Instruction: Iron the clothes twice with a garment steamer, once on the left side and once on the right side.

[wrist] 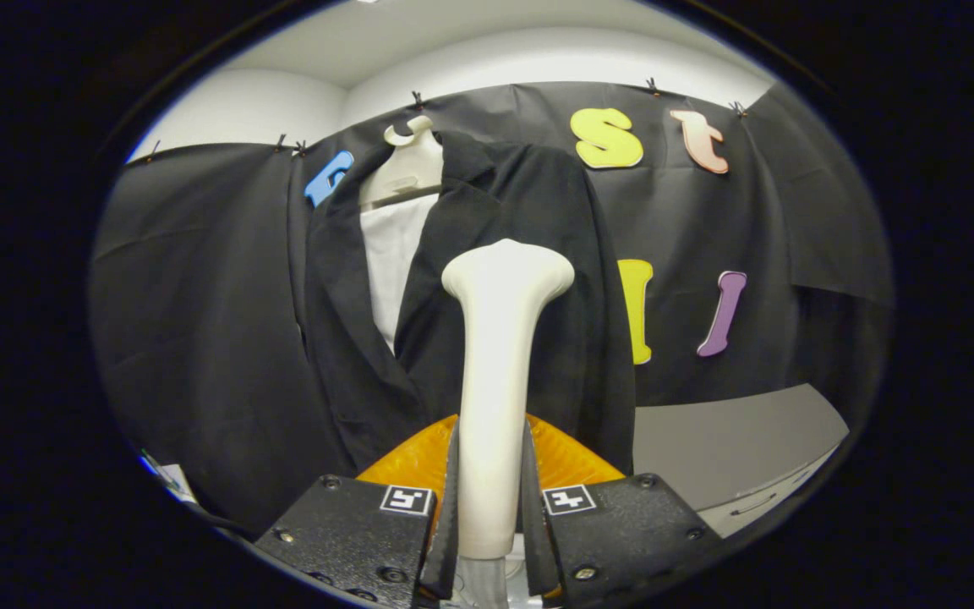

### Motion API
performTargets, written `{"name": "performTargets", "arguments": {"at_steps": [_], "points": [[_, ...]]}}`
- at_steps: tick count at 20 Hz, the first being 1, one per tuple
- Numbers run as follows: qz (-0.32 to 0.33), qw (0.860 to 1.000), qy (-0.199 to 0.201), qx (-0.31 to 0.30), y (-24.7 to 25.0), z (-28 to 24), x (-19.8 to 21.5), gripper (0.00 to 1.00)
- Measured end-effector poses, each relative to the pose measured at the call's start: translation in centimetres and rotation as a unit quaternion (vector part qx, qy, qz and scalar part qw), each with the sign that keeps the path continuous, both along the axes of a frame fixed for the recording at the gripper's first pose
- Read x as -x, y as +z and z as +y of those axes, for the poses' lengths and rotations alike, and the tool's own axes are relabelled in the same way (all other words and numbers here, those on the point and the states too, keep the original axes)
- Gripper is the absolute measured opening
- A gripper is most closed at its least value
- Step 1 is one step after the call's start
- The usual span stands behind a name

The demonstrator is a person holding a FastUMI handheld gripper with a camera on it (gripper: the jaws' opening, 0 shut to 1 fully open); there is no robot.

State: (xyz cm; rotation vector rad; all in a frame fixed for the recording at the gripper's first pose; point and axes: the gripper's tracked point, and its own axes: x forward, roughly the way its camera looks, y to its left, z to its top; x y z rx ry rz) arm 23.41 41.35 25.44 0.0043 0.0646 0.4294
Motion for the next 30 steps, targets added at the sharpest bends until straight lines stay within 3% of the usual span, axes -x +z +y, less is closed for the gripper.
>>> {"name": "performTargets", "arguments": {"at_steps": [30], "points": [[0.116,0.991,0.003,0.069,-15.0,-0.8,1.5,0.35]]}}
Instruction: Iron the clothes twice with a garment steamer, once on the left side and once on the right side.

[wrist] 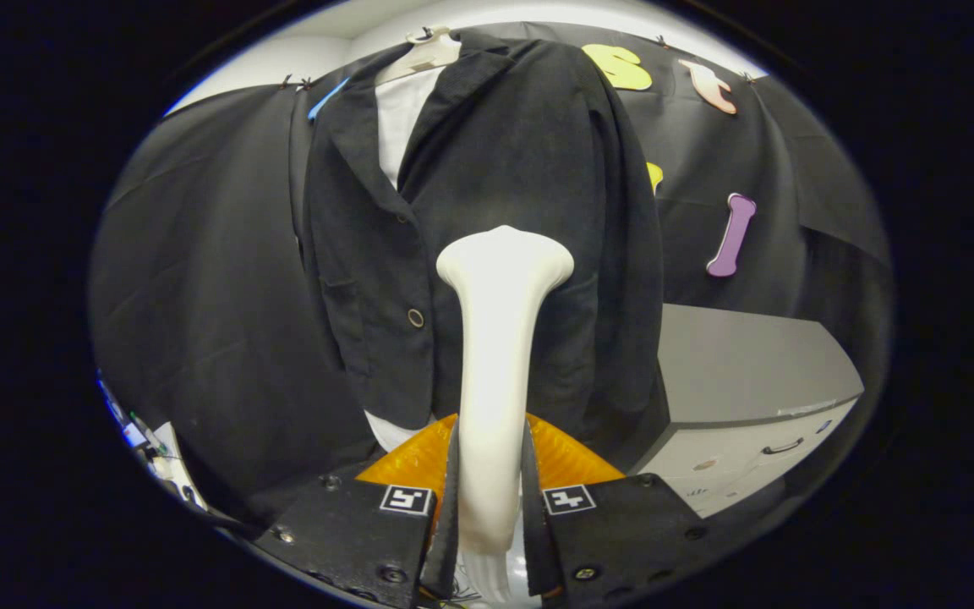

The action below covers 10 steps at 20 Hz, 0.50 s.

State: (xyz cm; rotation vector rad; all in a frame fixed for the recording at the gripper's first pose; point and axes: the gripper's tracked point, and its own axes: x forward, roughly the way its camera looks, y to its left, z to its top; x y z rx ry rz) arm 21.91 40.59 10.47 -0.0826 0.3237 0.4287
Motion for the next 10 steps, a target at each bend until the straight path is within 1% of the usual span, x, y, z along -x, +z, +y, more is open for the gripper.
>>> {"name": "performTargets", "arguments": {"at_steps": [10], "points": [[0.025,0.999,0.004,0.019,-3.9,0.0,0.3,0.35]]}}
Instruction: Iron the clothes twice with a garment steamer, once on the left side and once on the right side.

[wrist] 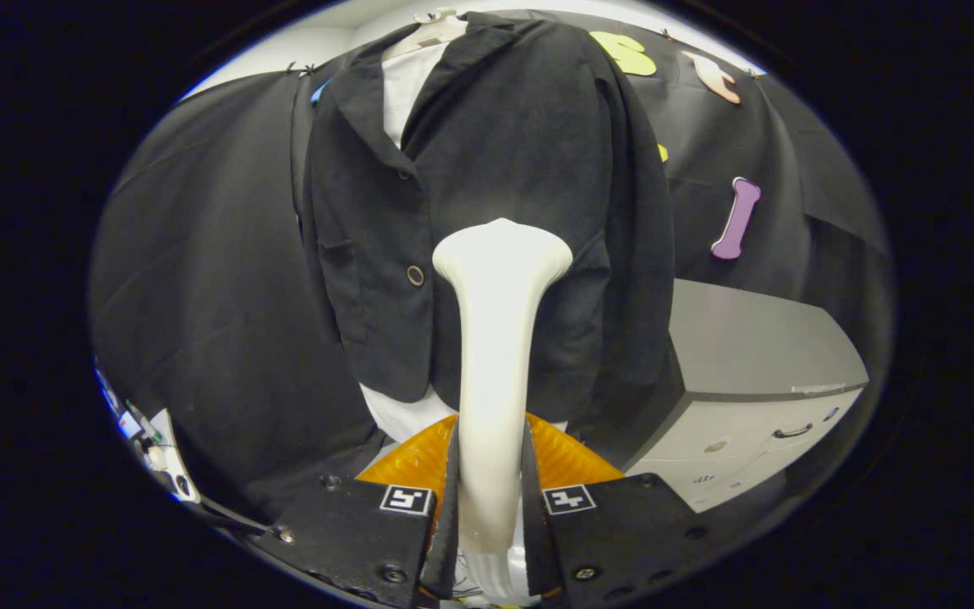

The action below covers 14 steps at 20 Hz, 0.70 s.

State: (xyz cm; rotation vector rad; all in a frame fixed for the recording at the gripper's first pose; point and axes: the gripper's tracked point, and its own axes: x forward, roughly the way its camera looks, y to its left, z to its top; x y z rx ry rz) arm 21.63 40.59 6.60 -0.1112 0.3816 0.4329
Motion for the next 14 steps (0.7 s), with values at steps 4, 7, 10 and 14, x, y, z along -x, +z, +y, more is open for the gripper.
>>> {"name": "performTargets", "arguments": {"at_steps": [4,7,10,14], "points": [[0.013,1.000,0.004,0.011,-2.1,-0.3,0.3,0.34],[0.031,0.999,0.005,0.014,-3.7,-0.3,0.8,0.35],[0.054,0.998,0.005,0.014,-5.4,-0.3,0.8,0.34],[0.070,0.997,0.002,0.015,-6.7,-0.9,1.0,0.34]]}}
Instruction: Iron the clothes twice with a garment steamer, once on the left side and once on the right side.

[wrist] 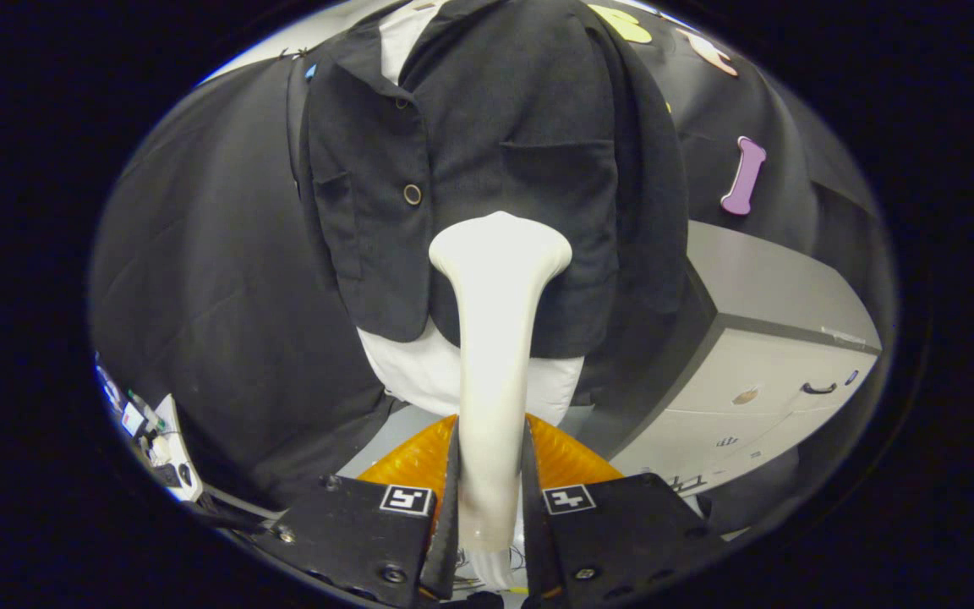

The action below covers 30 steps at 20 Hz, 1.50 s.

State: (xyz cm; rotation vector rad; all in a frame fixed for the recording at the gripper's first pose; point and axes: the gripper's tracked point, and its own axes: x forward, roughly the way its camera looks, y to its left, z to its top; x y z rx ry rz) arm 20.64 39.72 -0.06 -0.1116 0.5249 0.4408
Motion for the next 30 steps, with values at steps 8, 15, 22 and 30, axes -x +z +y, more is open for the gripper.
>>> {"name": "performTargets", "arguments": {"at_steps": [8,15,22,30], "points": [[-0.025,1.000,-0.005,-0.012,3.7,-0.4,1.7,0.34],[-0.096,0.994,0.012,-0.048,12.7,2.7,5.5,0.34],[-0.166,0.981,0.067,-0.071,21.0,9.8,8.3,0.34],[-0.207,0.968,0.104,-0.098,27.6,17.7,8.4,0.34]]}}
